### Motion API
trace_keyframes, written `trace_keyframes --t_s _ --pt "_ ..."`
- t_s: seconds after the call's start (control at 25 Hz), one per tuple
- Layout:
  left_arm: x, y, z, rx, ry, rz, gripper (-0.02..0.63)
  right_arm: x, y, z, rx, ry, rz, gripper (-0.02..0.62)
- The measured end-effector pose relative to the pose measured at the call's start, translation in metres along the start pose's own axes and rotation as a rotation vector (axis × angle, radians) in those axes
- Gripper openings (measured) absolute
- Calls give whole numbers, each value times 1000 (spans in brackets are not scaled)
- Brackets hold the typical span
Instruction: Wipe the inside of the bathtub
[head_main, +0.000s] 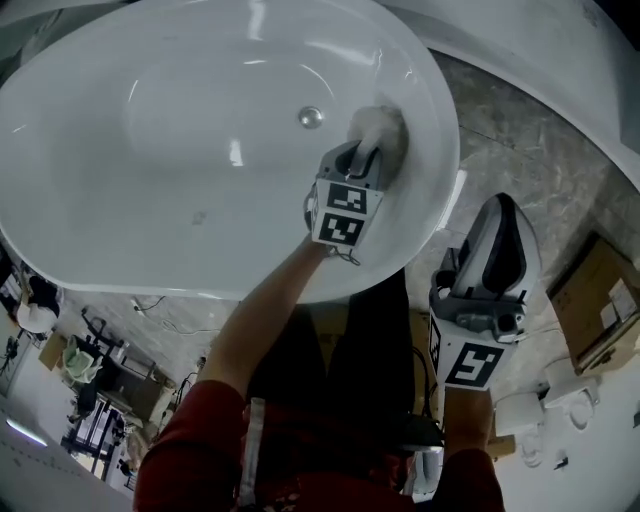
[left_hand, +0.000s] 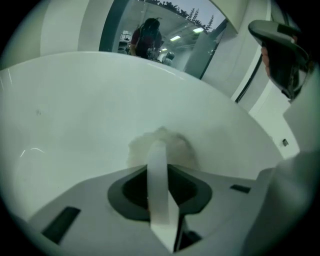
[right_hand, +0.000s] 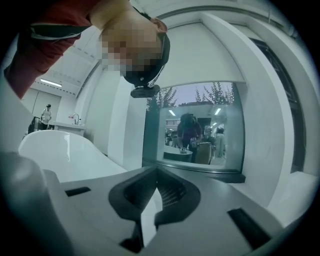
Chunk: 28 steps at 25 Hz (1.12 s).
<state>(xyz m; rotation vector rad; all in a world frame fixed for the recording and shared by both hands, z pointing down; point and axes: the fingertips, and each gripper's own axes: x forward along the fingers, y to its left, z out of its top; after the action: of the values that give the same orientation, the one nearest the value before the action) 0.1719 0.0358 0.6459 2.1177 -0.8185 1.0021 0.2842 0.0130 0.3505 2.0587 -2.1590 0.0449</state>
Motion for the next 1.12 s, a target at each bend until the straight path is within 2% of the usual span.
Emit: trace_keyframes --t_s 0.24,0.68,0.96,1.12 --pt "51 36 -31 -17 47 44 98 15 4 -18 14 -7 79 11" --pt "123 110 -86 -56 132 151 98 47 10 -42 37 0 138 11" --pt "151 140 -118 4 208 197 98 60 33 -53 55 15 177 11" --pt "157 147 -122 25 223 205 98 62 42 -59 97 47 182 11"
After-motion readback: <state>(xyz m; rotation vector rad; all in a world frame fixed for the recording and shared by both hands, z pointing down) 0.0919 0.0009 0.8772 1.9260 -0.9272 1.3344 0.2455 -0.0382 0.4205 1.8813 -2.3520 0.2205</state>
